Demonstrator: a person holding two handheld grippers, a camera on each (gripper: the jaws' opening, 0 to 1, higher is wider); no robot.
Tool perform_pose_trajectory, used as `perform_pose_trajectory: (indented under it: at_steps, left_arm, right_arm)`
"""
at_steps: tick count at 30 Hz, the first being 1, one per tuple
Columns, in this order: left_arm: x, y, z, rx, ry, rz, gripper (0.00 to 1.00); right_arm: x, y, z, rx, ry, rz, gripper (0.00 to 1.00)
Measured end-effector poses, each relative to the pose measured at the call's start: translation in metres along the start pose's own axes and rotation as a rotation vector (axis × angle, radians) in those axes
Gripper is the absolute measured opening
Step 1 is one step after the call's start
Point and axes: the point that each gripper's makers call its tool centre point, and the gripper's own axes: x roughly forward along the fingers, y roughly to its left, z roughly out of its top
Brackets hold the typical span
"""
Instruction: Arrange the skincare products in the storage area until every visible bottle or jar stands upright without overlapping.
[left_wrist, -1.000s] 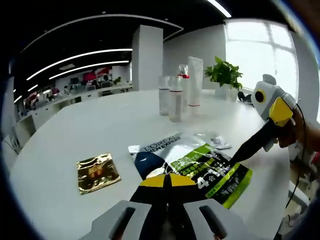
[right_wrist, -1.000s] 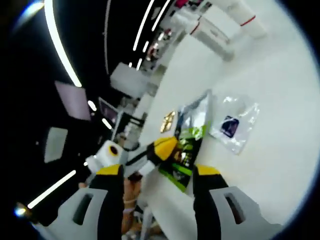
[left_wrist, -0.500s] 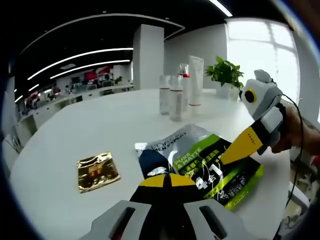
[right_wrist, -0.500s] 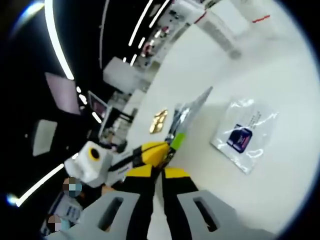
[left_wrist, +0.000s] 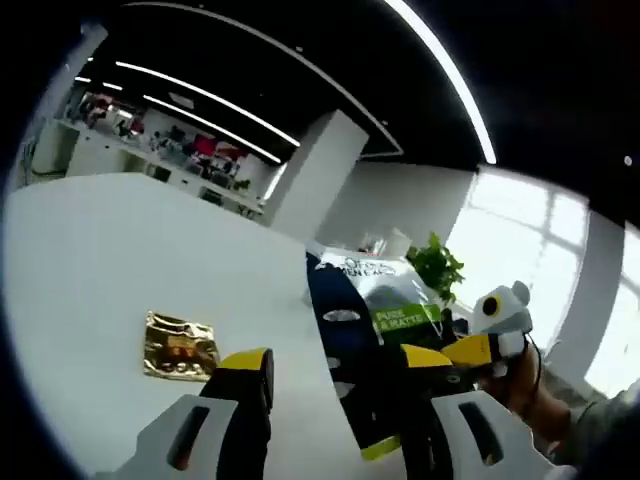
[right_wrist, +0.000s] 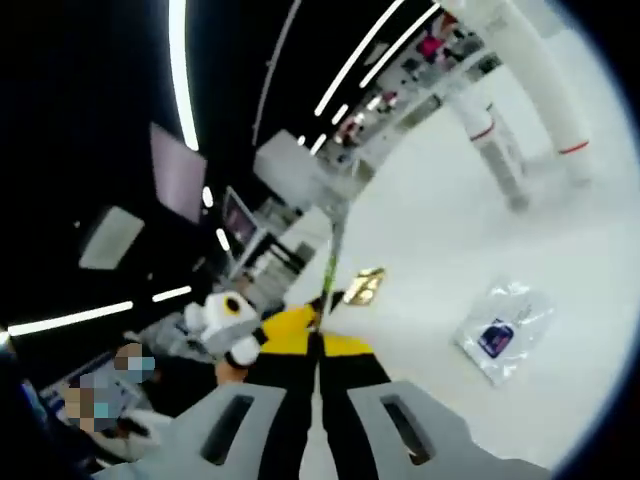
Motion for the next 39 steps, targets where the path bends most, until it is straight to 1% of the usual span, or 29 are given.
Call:
perform_pose_trajectory:
  at_steps: [1,3,4,6,7,8,9,10,12,13,14,15,16,18,19,20,22,24,25,26,27,28,29,30,31,33,35,37,39]
  left_arm:
    - [-0.001,-0.016,0.002,-0.081,-0.003,-0.093,0.49]
    - [-0.003,-0.031,0.004,-0.183,-0.003,-0.18,0.47]
    - [-0.003,-0.039,0.004,-0.236,0.006,-0.23,0.43]
    - [-0.005,-0.049,0.004,-0.284,0.008,-0.286,0.26]
    - [-0.005,-0.054,0.005,-0.311,0.005,-0.32,0.22]
    - [-0.005,-0.057,0.007,-0.343,-0.001,-0.333,0.22]
    - [-0.005,-0.059,0.005,-0.36,0.019,-0.344,0.19]
    - [-0.004,-0.059,0.004,-0.369,0.035,-0.345,0.13]
    - [-0.004,-0.055,0.009,-0.367,0.006,-0.341,0.03]
    - [-0.006,-0.059,0.013,-0.385,0.013,-0.366,0.03]
    - [-0.004,-0.056,0.015,-0.37,0.016,-0.355,0.02]
    - [-0.004,-0.055,0.016,-0.368,0.017,-0.356,0.02]
    - [-0.004,-0.055,0.018,-0.376,0.011,-0.355,0.02]
    - [-0.003,-0.05,0.026,-0.413,-0.014,-0.329,0.01]
    - [-0.001,-0.043,0.032,-0.427,-0.027,-0.31,0.01]
    - [0.002,-0.036,0.039,-0.44,-0.033,-0.286,0.01]
    - [0.008,-0.014,0.053,-0.416,-0.027,-0.208,0.01]
    - [0.02,0.01,0.068,-0.448,-0.006,-0.142,0.01]
    - [0.024,0.017,0.072,-0.461,0.001,-0.118,0.01]
    - [0.03,0.028,0.077,-0.474,0.015,-0.087,0.01]
    - [0.034,0.034,0.077,-0.459,0.038,-0.065,0.01]
    - [0.04,0.045,0.076,-0.446,0.067,-0.021,0.01]
    - [0.043,0.051,0.074,-0.436,0.085,0.006,0.01]
    - [0.046,0.054,0.072,-0.433,0.113,0.02,0.01]
    - [0.05,0.058,0.072,-0.449,0.12,0.039,0.01]
    - [0.057,0.067,0.072,-0.479,0.132,0.068,0.02]
    - [0.065,0.077,0.072,-0.476,0.14,0.092,0.02]
    - [0.07,0.082,0.063,-0.472,0.169,0.104,0.02]
    - [0.072,0.09,0.048,-0.498,0.234,0.135,0.02]
  right_arm:
    - [-0.003,0.001,0.001,-0.008,0.003,-0.015,0.0]
    - [-0.004,0.009,0.008,-0.04,-0.026,0.018,0.0]
    - [-0.004,0.013,0.01,-0.031,-0.04,0.039,0.0]
    - [-0.002,0.019,0.012,-0.015,-0.05,0.07,0.0]
    - [-0.002,0.019,0.012,-0.016,-0.048,0.071,0.0]
    - [-0.001,0.019,0.011,-0.024,-0.048,0.066,0.0]
    - [-0.001,0.02,0.011,-0.029,-0.049,0.065,0.0]
    - [0.0,0.02,0.011,-0.041,-0.054,0.064,0.0]
    - [0.0,0.02,0.01,-0.054,-0.061,0.057,0.0]
    - [0.001,0.016,0.009,-0.092,-0.054,0.05,0.0]
    - [0.002,0.021,0.013,-0.123,-0.093,0.087,0.01]
    - [0.003,0.018,0.016,-0.155,-0.118,0.075,0.02]
    - [0.004,0.014,0.023,-0.216,-0.168,0.055,0.04]
    - [-0.001,0.009,0.04,-0.258,-0.273,0.026,0.13]
    - [-0.004,0.007,0.045,-0.256,-0.298,0.019,0.14]
    - [-0.007,0.003,0.047,-0.234,-0.299,0.016,0.14]
    - [-0.012,-0.009,0.053,-0.217,-0.317,-0.011,0.11]
    - [-0.014,-0.017,0.054,-0.218,-0.333,-0.02,0.09]
    - [-0.014,-0.022,0.053,-0.222,-0.331,-0.029,0.08]
    - [-0.013,-0.035,0.05,-0.243,-0.308,-0.072,0.07]
    - [-0.013,-0.045,0.045,-0.262,-0.273,-0.106,0.08]
    - [-0.009,-0.052,0.037,-0.267,-0.237,-0.11,0.11]
    - [-0.008,-0.055,0.033,-0.241,-0.22,-0.106,0.13]
    - [-0.007,-0.057,0.029,-0.216,-0.201,-0.1,0.13]
    - [-0.006,-0.057,0.025,-0.217,-0.192,-0.084,0.13]
    - [-0.005,-0.059,0.022,-0.222,-0.174,-0.085,0.12]
    - [-0.003,-0.055,0.021,-0.249,-0.183,-0.075,0.12]
    - [-0.002,-0.054,0.019,-0.25,-0.172,-0.07,0.11]
    - [0.0,-0.055,0.013,-0.235,-0.144,-0.061,0.11]
